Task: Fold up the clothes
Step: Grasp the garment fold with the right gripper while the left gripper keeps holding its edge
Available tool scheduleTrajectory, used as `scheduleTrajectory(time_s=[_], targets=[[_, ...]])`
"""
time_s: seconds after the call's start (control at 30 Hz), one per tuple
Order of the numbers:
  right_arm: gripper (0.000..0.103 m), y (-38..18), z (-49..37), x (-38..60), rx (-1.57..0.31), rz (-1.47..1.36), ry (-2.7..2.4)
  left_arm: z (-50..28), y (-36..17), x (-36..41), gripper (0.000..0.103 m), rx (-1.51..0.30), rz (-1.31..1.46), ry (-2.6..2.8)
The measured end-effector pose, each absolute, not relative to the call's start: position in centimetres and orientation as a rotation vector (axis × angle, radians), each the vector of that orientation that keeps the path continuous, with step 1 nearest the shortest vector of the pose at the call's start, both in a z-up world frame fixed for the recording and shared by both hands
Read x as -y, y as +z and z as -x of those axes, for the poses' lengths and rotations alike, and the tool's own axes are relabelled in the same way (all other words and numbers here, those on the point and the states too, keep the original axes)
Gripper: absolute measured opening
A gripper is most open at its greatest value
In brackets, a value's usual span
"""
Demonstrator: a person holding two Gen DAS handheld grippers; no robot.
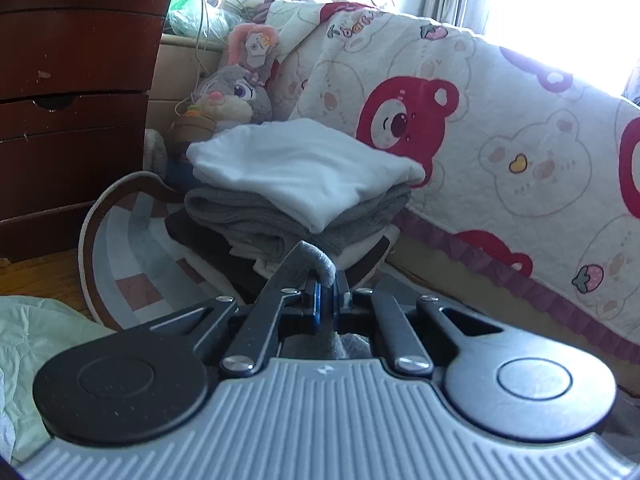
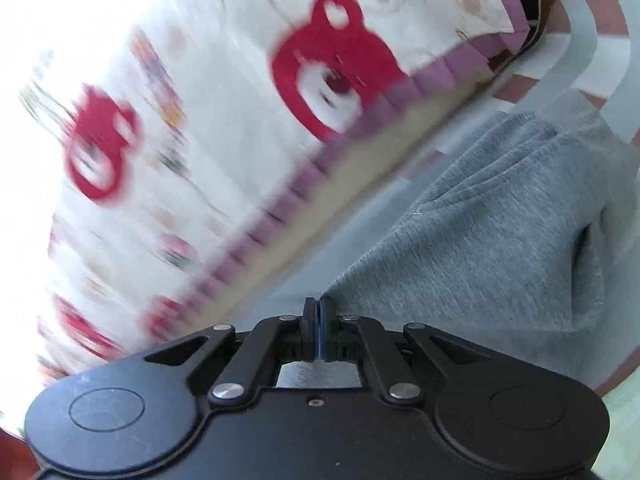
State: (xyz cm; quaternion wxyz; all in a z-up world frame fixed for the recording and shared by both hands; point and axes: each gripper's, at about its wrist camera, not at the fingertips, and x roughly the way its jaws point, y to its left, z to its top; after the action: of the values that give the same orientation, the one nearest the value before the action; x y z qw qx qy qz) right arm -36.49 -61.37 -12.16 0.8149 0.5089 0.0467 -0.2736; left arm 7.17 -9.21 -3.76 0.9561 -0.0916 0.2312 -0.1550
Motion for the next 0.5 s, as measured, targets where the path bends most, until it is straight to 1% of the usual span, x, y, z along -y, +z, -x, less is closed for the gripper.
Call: scheduleTrajectory(time_s=[0.07,0.13,0.23,0.37,0.43,0.5], targets=[[0.003,-12.6,37.0,61.0,-0.171,-1.140,-0.651,-7.3,-4.4,9.2,0.005,-0.498,0.176,-0.305],[0.003,-13.4,36.5,61.1,-0.395,-1.115,-0.806,-7.8,-5.6,9.0,0.005,-0.547,0.185,-0.285],[0.003,-15.1,35.7,61.7,-0.535,-1.157,-0.893,-8.6,-7.3,8.4,0.005,-0.638,0.248,-0.274],[0.004,-14.9,34.9,61.7,-0.544,-1.142,-0.904,-8.8,-8.7,7.4,0.005,-0.677,0.279,-0.255],[0.009,-15.0,34.8,61.8,-0.546,-1.160,-0.916,-9.0,-9.4,6.9,0.005,-0.698,0.299,-0.246],[0.009,-15.3,34.9,62.2,-0.541,-1.205,-0.918,-9.2,-9.9,6.4,0.005,-0.716,0.327,-0.244]])
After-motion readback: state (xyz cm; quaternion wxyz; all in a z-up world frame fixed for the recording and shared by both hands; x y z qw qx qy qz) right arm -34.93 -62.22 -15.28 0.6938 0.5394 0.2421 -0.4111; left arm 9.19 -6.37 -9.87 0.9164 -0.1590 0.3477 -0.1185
